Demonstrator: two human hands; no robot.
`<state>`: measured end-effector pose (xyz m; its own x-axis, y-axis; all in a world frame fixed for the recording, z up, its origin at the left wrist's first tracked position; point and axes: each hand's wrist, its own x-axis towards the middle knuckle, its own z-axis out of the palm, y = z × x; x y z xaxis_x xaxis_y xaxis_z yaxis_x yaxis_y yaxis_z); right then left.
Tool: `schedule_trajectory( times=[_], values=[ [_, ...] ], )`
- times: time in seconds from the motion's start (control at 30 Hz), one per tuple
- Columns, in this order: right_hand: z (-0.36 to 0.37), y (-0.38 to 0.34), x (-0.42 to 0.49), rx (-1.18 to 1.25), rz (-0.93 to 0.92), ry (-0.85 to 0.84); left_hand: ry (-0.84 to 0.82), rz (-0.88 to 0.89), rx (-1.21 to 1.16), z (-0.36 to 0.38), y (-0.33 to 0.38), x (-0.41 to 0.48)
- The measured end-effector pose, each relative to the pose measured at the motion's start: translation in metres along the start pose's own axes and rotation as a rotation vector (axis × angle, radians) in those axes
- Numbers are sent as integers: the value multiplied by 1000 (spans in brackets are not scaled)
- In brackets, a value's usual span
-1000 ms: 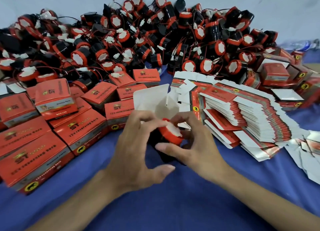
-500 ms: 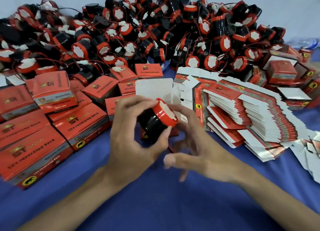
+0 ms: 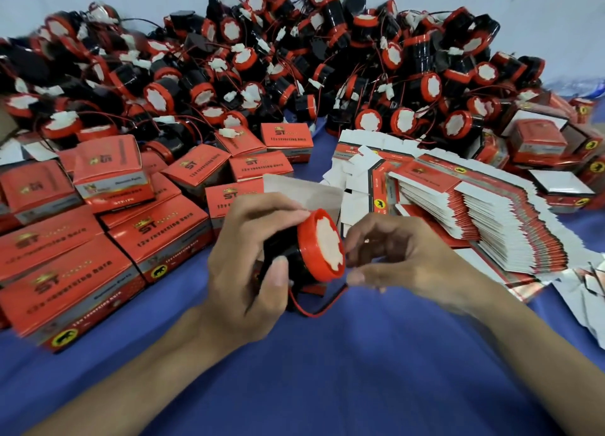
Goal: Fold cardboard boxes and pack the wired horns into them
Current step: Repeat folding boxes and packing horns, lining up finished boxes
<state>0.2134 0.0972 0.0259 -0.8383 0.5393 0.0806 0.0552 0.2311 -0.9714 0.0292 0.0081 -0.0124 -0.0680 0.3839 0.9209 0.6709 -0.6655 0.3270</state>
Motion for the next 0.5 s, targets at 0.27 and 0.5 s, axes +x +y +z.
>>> schedule_trajectory(
  times=[0.27,0.5],
  values=[
    [-3,1,2,311,-64,259,-171,164,-55,8,3,-6],
    [19,6,1,259,-189,338,-237,196,4,8,0,-10]
  ],
)
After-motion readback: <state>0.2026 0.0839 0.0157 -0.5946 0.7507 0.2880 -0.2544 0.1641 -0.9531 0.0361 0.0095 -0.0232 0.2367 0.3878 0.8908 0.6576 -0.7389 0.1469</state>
